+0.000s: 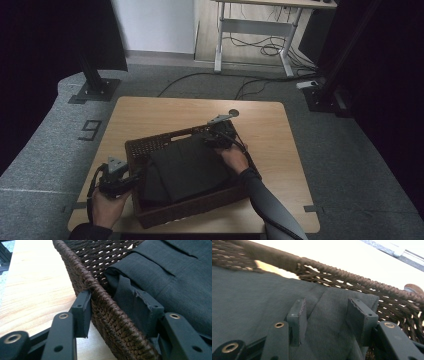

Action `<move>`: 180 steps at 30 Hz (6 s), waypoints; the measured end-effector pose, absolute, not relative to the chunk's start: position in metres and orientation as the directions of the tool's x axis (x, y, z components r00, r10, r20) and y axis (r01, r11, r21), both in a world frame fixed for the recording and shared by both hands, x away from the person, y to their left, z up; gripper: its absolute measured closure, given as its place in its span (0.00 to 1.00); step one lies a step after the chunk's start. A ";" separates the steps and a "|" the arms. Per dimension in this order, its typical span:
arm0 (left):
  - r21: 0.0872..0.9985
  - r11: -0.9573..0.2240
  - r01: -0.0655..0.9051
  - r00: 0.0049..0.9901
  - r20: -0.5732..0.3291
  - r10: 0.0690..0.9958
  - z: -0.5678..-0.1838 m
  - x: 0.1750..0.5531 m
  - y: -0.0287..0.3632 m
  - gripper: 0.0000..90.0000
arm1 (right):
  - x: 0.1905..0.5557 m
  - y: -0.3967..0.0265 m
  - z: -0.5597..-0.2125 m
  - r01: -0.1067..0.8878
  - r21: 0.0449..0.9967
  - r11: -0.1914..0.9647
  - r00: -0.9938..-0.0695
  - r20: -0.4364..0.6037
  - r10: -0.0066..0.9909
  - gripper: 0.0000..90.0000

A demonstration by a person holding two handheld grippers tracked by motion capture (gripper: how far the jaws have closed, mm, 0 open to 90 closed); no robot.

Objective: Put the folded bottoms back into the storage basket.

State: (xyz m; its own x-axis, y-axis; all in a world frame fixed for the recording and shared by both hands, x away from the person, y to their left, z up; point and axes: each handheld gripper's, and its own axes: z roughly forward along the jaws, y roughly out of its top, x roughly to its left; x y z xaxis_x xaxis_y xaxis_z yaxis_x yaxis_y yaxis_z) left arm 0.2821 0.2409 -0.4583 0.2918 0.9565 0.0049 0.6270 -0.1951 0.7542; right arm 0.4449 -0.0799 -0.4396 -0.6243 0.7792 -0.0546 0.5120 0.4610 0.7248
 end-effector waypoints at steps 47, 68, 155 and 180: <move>0.778 -0.196 0.597 0.358 -0.040 0.933 -0.443 0.272 0.257 0.41 | 0.430 -0.137 -0.414 0.499 0.738 0.454 -0.666 -0.008 0.746 0.25; 0.756 -0.247 0.606 0.380 -0.003 0.925 -0.446 0.271 0.250 0.66 | 0.395 -0.203 -0.428 0.575 0.694 0.433 -0.616 0.019 0.788 0.79; 0.761 -0.335 0.556 0.482 0.034 0.876 -0.446 0.328 0.304 0.00 | 0.350 -0.290 -0.430 0.554 0.786 0.272 -0.460 0.018 0.888 0.02; 0.675 -0.376 0.635 0.485 0.030 0.874 -0.530 0.310 0.306 0.00 | 0.336 -0.301 -0.513 0.632 0.739 0.232 -0.388 0.043 0.921 0.02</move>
